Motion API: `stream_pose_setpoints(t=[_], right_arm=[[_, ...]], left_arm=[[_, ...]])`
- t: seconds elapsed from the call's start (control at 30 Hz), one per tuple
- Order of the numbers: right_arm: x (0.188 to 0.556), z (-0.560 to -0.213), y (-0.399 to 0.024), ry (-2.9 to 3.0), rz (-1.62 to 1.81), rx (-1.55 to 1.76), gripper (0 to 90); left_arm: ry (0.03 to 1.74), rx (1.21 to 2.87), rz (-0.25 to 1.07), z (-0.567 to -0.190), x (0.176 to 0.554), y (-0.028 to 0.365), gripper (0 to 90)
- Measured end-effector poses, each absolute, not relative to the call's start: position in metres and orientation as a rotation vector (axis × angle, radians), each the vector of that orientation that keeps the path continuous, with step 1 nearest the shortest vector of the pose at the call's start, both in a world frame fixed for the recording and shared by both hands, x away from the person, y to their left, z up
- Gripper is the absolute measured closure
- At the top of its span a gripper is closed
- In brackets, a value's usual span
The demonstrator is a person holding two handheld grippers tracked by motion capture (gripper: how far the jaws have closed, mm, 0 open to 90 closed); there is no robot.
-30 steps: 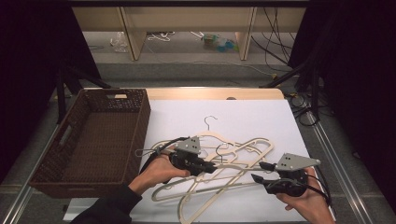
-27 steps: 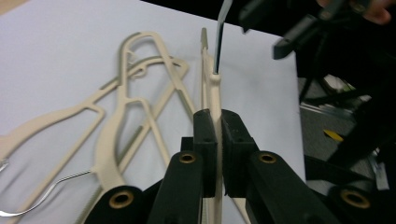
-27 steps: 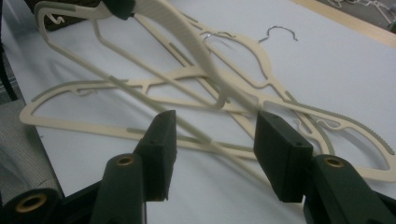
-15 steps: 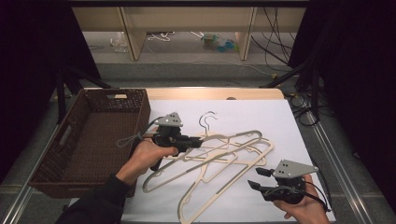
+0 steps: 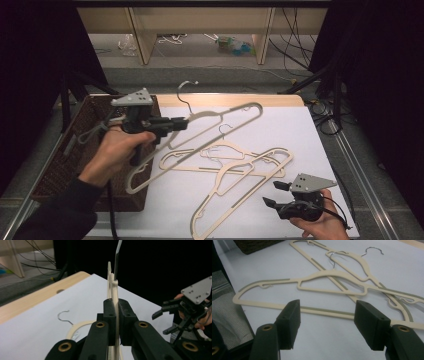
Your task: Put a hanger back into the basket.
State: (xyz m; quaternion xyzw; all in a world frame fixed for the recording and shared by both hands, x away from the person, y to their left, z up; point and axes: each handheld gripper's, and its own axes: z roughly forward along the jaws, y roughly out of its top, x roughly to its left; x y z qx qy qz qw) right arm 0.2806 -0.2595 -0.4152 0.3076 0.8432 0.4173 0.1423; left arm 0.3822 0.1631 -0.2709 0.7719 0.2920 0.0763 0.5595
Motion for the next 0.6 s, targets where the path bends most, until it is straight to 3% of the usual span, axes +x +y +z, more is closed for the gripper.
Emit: stream_pose_setpoints(t=[0.3,0.6], right_arm=[[0.281,-0.418,-0.259,2.437,1.2,0.901,38.7],[0.282,-0.419,-0.259,2.439,1.196,0.914,38.9]], left_arm=[[0.778,1.762,0.269,-0.248,0.378,0.227,85.7],[0.949,1.772,0.345,-0.25,0.383,0.291,85.7]])
